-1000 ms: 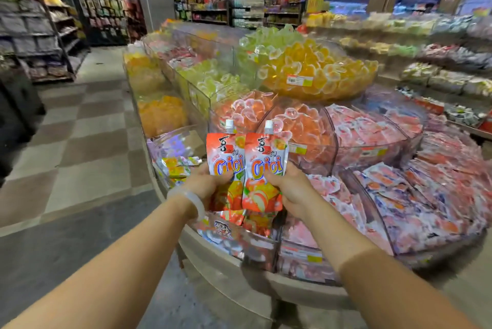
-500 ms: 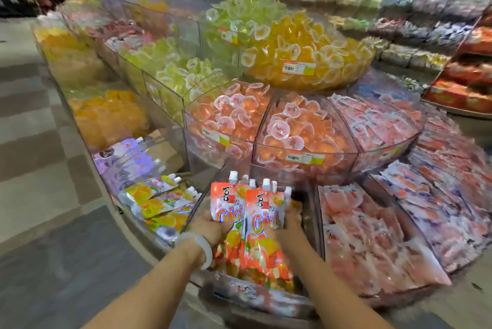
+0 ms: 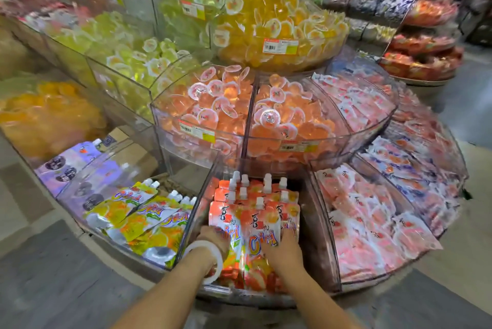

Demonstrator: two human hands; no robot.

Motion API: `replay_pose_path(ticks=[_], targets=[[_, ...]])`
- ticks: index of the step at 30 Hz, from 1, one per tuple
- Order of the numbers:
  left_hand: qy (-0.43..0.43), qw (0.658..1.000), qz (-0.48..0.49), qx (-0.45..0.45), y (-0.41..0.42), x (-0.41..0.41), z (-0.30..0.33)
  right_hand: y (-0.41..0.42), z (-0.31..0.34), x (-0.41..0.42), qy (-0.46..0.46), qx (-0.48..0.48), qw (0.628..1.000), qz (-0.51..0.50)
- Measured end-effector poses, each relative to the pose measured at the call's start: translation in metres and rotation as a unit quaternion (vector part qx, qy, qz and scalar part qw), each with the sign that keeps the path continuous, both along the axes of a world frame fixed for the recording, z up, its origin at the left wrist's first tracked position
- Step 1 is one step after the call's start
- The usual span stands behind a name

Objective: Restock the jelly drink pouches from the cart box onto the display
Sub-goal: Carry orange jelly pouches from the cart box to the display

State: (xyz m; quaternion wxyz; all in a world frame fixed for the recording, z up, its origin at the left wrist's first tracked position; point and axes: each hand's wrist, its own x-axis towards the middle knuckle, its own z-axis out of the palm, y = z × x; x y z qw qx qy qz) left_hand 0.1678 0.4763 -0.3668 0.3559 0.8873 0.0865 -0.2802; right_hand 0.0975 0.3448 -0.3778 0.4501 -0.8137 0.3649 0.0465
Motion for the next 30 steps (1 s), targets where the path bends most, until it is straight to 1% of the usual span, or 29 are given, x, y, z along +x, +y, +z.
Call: replay_pose_path(ticks=[3,4,5,6,8,9,10,12,14,19,21,23,27,30], targets=[[-0.015,0.986,-0.109,0.125,-0.006,-0.005,0.010,0.000,0.004,-0.002,-0.002,-0.065,0.998,0.025],[-0.033,0.976,-0.148,0.154,-0.009,-0.007,0.016,0.001,0.006,-0.004,0.003,-0.068,0.997,0.042],[-0.059,0.959,-0.205,0.184,-0.009,-0.010,0.020,0.001,0.009,-0.006,0.007,-0.070,0.995,0.065],[-0.055,0.955,-0.212,0.201,-0.011,-0.010,0.018,0.001,0.011,-0.009,0.016,-0.078,0.992,0.095],[-0.078,0.954,-0.198,0.212,-0.009,-0.007,0.015,0.001,0.016,-0.013,0.057,-0.113,0.978,0.168],[-0.091,0.951,-0.209,0.210,-0.006,-0.007,0.017,0.002,0.019,-0.015,0.083,-0.131,0.967,0.204],[-0.086,0.947,-0.226,0.212,-0.003,-0.008,0.019,0.003,0.021,-0.015,0.105,-0.144,0.957,0.230],[-0.055,0.945,-0.257,0.193,0.000,-0.006,0.014,0.005,0.023,-0.015,0.124,-0.159,0.947,0.252],[-0.049,0.952,-0.254,0.165,0.002,-0.007,0.014,0.009,0.023,-0.014,0.116,-0.159,0.949,0.245],[-0.062,0.947,-0.264,0.174,0.005,-0.006,0.015,0.019,0.017,-0.006,0.064,-0.134,0.974,0.171],[-0.073,0.956,-0.239,0.153,0.006,-0.006,0.014,0.023,0.016,-0.003,0.060,-0.125,0.977,0.159],[-0.074,0.961,-0.223,0.148,0.007,-0.005,0.014,0.025,0.016,-0.003,0.060,-0.124,0.977,0.163],[-0.074,0.959,-0.227,0.150,0.005,-0.005,0.015,0.027,0.014,-0.003,0.067,-0.131,0.970,0.193],[-0.073,0.951,-0.242,0.177,0.003,-0.004,0.017,0.026,0.011,-0.004,0.080,-0.144,0.965,0.203]])
